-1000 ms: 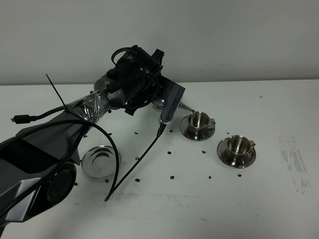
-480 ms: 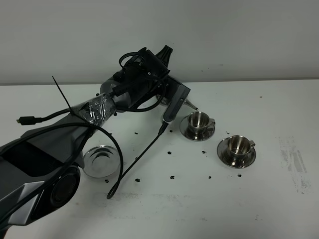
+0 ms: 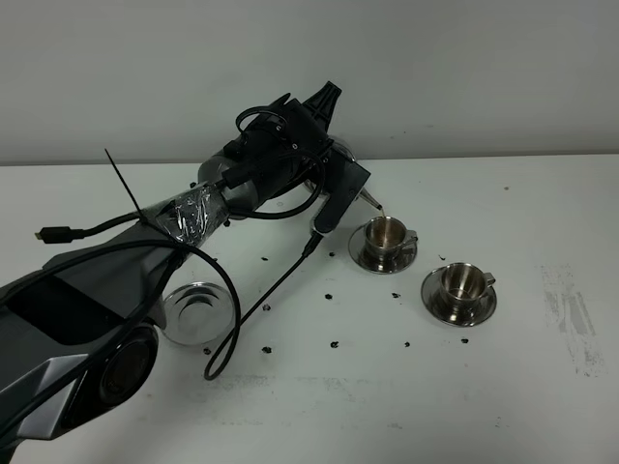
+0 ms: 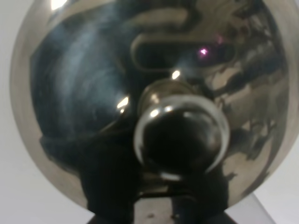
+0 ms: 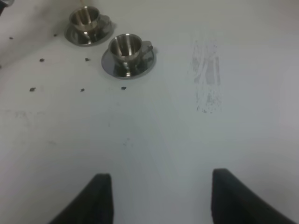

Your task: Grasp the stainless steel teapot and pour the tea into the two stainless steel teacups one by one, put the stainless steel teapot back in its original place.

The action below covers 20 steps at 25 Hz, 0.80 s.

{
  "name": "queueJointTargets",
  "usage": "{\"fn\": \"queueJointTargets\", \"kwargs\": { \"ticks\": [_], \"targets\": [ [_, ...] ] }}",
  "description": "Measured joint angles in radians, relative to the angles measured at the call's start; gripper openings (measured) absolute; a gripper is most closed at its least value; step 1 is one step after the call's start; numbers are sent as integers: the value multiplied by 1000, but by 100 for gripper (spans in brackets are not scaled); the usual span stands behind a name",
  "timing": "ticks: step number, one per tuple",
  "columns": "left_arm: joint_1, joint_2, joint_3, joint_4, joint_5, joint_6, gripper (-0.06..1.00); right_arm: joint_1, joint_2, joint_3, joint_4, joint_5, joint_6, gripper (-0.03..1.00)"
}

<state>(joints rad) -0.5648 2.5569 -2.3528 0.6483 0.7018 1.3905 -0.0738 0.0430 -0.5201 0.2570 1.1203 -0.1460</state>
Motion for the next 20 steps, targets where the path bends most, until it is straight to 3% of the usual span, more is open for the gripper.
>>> {"fn": "queueJointTargets", "kwargs": {
  "ticks": [20],
  "targets": [
    [0,0,13,2,-54,56,17,0,0,0,0,0,0,47]
  ]
}}
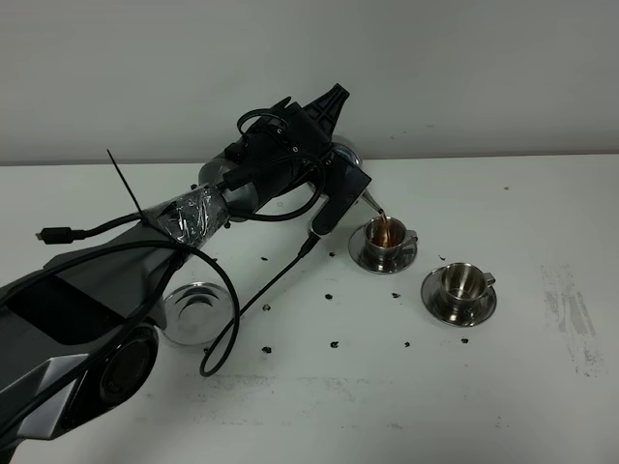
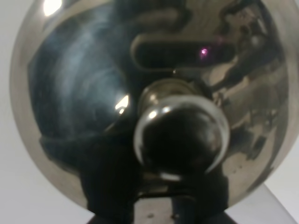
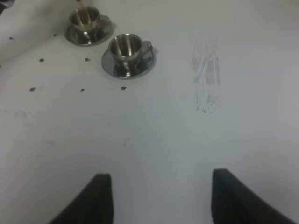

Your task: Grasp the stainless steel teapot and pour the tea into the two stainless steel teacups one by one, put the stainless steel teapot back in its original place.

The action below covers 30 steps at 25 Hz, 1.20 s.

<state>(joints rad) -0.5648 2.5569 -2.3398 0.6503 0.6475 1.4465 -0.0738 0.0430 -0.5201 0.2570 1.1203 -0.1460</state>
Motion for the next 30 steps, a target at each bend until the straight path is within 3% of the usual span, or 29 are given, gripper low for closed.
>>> {"fn": "queueJointTargets", "kwargs": {
  "ticks": [30],
  "targets": [
    [0,0,0,27,-40,52,17,0,0,0,0,0,0,47]
  ]
}}
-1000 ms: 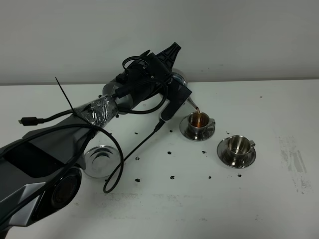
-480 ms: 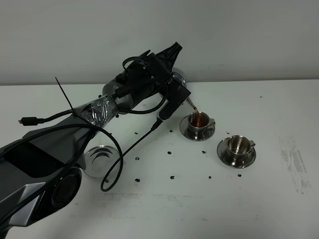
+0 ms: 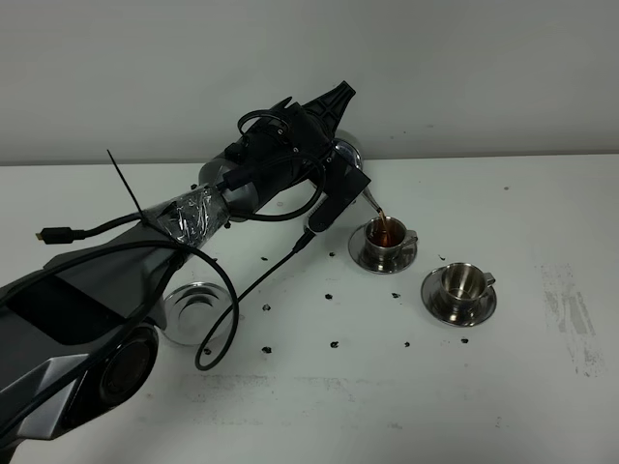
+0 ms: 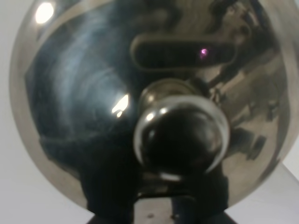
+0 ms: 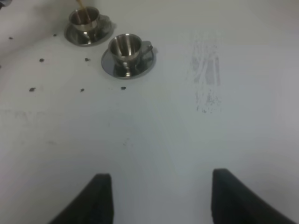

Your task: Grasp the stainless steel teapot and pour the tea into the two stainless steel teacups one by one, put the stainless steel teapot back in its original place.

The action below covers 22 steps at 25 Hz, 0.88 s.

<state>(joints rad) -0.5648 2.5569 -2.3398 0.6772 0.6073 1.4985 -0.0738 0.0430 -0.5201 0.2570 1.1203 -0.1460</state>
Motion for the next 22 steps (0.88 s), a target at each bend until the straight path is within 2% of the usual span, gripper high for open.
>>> {"fn": "queueJointTargets", "kwargs": {
  "ticks": [22],
  "targets": [
    [0,0,0,3,-19,19,17,0,0,0,0,0,0,47]
  ]
}}
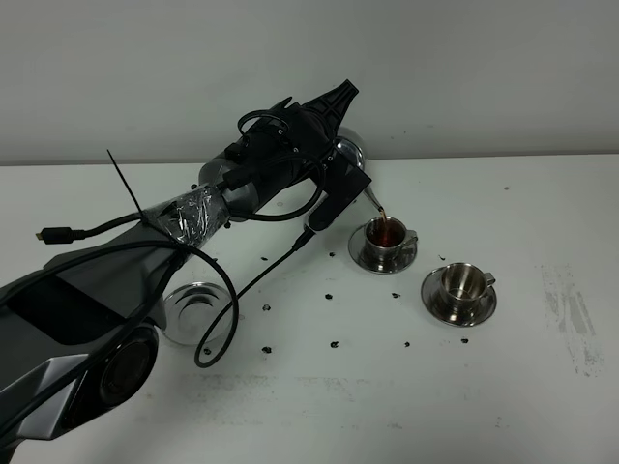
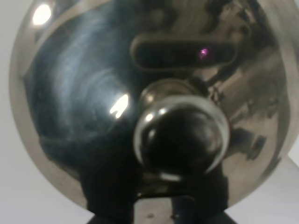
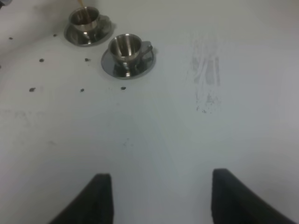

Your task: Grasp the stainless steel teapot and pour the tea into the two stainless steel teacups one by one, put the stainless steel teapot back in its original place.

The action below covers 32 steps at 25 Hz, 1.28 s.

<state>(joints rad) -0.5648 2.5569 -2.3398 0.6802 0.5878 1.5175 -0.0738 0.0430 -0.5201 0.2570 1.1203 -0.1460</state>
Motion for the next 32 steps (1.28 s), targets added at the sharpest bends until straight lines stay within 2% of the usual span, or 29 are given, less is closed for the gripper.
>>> {"fn": "queueJointTargets", "kwargs": {
  "ticks": [32],
  "targets": [
    [0,0,0,19,-31,10,17,0,0,0,0,0,0,47]
  ]
}}
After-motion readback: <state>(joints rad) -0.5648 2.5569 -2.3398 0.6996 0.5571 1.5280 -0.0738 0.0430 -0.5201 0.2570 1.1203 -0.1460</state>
